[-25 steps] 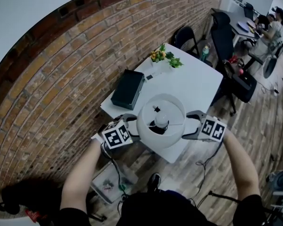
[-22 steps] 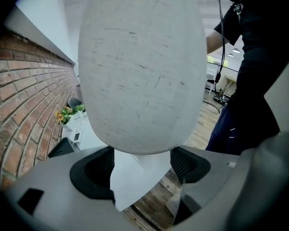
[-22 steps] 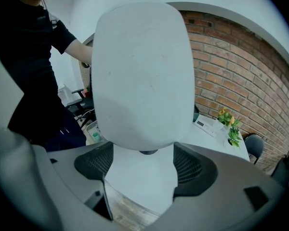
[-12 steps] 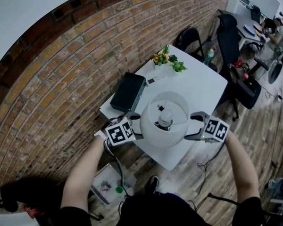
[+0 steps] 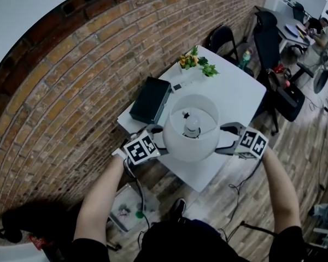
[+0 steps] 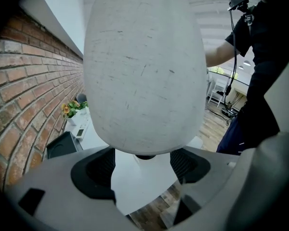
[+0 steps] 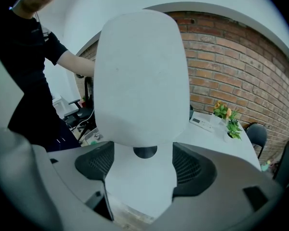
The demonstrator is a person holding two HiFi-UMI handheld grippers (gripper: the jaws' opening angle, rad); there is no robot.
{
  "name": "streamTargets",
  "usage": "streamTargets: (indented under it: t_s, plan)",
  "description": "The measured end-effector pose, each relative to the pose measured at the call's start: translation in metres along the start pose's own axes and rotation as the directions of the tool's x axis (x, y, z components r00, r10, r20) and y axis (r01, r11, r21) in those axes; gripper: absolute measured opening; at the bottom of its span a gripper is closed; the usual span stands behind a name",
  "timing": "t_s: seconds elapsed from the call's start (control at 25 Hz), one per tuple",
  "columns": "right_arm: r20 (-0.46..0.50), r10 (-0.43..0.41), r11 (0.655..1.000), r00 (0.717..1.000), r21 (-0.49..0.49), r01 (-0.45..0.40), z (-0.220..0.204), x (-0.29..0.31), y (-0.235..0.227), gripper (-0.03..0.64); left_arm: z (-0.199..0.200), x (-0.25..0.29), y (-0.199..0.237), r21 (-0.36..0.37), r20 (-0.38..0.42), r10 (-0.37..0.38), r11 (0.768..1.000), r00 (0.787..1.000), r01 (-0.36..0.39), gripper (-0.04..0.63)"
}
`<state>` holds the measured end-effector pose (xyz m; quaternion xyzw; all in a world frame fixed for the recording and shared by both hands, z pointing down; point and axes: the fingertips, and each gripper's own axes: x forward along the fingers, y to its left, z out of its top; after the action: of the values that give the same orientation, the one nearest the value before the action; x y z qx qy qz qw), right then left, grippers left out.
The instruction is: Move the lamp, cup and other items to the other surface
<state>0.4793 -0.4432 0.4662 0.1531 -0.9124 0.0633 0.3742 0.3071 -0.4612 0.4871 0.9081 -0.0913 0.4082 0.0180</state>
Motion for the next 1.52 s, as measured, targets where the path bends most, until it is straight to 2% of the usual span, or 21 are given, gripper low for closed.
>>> streamTargets:
  t_s: [0.2, 0.44, 0.52, 0.64, 0.8, 0.92, 1.0, 1.12, 1.28, 1.4, 1.52]
  plan:
    - [0.014, -0.065, 0.997, 0.998, 0.034, 0.064, -0.001, -0.005, 0.009, 0.380, -0.012, -0.005, -0.015, -0.030, 0.010, 0.019, 0.999, 1.000, -0.019, 0.350]
    - [0.006, -0.148, 0.989, 0.989, 0.018, 0.148, -0.008, -0.013, 0.045, 0.360, -0.029, -0.030, -0.050, -0.070, 0.060, 0.058, 0.996, 0.997, -0.053, 0.350]
    - [0.010, -0.224, 0.974, 0.975, 0.028, 0.224, -0.004, -0.017, 0.056, 0.347, -0.038, -0.042, -0.060, -0.084, 0.065, 0.106, 0.991, 0.992, -0.101, 0.350]
    - [0.039, -0.344, 0.935, 0.938, 0.112, 0.338, -0.002, -0.022, 0.072, 0.336, -0.053, -0.065, -0.082, -0.107, 0.080, 0.186, 0.978, 0.979, -0.177, 0.349]
    - [0.128, -0.447, 0.885, 0.885, 0.210, 0.416, 0.017, -0.022, 0.108, 0.320, -0.089, -0.094, -0.127, -0.143, 0.100, 0.231, 0.966, 0.968, -0.216, 0.349]
    - [0.098, -0.491, 0.862, 0.866, 0.200, 0.466, 0.033, -0.013, 0.145, 0.314, -0.118, -0.123, -0.162, -0.176, 0.103, 0.265, 0.954, 0.959, -0.245, 0.348]
    - [0.089, -0.500, 0.859, 0.861, 0.175, 0.481, 0.051, -0.004, 0.173, 0.311, -0.138, -0.145, -0.182, -0.206, 0.105, 0.308, 0.937, 0.945, -0.283, 0.348]
    - [0.072, -0.480, 0.873, 0.874, 0.132, 0.469, 0.071, 0.015, 0.221, 0.302, -0.169, -0.179, -0.216, -0.276, 0.110, 0.374, 0.901, 0.921, -0.333, 0.345]
    - [0.105, -0.427, 0.904, 0.898, 0.084, 0.420, 0.109, 0.049, 0.281, 0.293, -0.204, -0.229, -0.261, -0.405, 0.161, 0.428, 0.850, 0.889, -0.336, 0.337]
    - [0.158, -0.378, 0.924, 0.912, 0.008, 0.381, 0.140, 0.080, 0.319, 0.286, -0.235, -0.260, -0.287, -0.464, 0.168, 0.488, 0.806, 0.857, -0.368, 0.331]
    - [0.181, -0.340, 0.936, 0.923, -0.025, 0.350, 0.157, 0.111, 0.356, 0.276, -0.269, -0.280, -0.313, -0.522, 0.157, 0.541, 0.756, 0.826, -0.396, 0.320]
